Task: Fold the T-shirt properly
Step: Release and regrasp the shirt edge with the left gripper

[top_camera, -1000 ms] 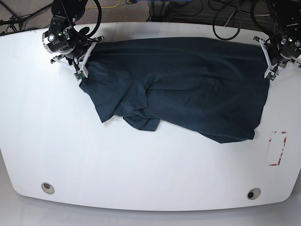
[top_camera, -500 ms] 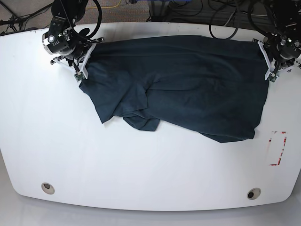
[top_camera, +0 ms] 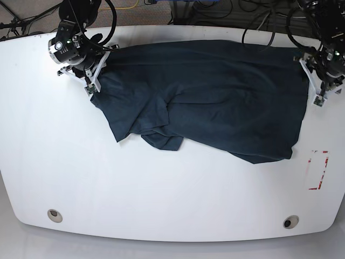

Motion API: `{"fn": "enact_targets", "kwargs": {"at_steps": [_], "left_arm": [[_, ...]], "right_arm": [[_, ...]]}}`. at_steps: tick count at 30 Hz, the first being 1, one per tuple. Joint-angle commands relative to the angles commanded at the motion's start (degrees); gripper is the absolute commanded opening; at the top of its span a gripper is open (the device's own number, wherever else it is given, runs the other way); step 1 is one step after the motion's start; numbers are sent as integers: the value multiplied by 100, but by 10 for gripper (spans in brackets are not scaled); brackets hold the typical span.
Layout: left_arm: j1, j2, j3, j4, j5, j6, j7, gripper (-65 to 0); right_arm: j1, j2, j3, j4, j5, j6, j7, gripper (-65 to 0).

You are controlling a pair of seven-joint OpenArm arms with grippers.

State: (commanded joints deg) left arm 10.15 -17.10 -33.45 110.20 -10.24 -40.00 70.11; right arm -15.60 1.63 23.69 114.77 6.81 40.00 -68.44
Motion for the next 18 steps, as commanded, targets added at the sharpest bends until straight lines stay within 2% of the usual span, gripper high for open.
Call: {"fn": "enact_targets", "kwargs": {"at_steps": [2,5,7,13,18], "left_arm": [[-237,0,18,-97,0,0,0,-242],[-580,-9,53,-440,9,0,0,-174],[-826,-9,44,-738,26,0,-9,-156],[-1407,-53,44,-1855,26,0,-35,-176],[-1538,-167,70,-2576,9,0,-360,-192]], "right_arm": [[53,0,0,0,-18,0,0,-620],[70,0,0,0,0,0,0,-620],[70,0,0,0,9,0,0,-617],[114,0,0,-9,-26,0,0,-618],[105,0,0,-9,-26,0,0,-620]]}}
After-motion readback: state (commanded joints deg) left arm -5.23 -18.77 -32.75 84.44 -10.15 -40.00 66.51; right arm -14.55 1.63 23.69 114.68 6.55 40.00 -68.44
